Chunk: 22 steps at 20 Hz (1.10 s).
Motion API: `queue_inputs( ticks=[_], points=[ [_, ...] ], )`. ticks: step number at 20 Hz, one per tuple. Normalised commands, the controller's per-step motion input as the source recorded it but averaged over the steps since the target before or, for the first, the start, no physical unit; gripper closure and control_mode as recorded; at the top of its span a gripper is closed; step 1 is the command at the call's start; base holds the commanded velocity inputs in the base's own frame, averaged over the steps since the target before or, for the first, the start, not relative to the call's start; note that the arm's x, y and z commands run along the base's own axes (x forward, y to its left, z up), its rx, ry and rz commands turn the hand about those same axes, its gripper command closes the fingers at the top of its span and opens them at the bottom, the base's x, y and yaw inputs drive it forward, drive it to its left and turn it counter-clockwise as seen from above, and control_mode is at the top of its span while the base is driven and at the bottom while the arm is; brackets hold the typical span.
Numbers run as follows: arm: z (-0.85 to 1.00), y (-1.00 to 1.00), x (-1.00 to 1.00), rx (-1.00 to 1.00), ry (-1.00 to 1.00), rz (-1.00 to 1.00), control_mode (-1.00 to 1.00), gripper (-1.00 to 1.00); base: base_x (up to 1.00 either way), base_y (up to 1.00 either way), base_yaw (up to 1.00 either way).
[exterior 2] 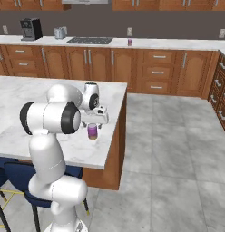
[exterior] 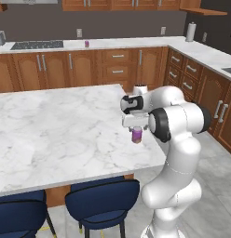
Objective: Four empty soda cans are scattered around the kitchen. Gather all the cans and cluster them next to the stove for recycling.
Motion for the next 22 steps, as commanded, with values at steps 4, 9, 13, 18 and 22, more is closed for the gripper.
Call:
queue_inputs(
  ticks=[4,9,13,18,22],
  points=[
    [-0.16,0.0,0.02,0.0,0.0,0.0,-1.0,-1.0,0.0,0.0,0.0],
    [-0.14,0.0,0.01,0.0,0.03,0.0,-1.0,-1.0,0.0,0.0,0.0],
    [-0.12,0.0,-0.07,0.0,0.03,0.0,-1.0,-1.0,0.0,0.0,0.0],
    [-0.09,0.0,0.0,0.0,0.05,0.0,-1.0,1.0,0.0,0.0,0.0],
    [-0.02,0.0,-0.07,0.0,0.01,0.0,-1.0,1.0,0.0,0.0,0.0]
  ],
)
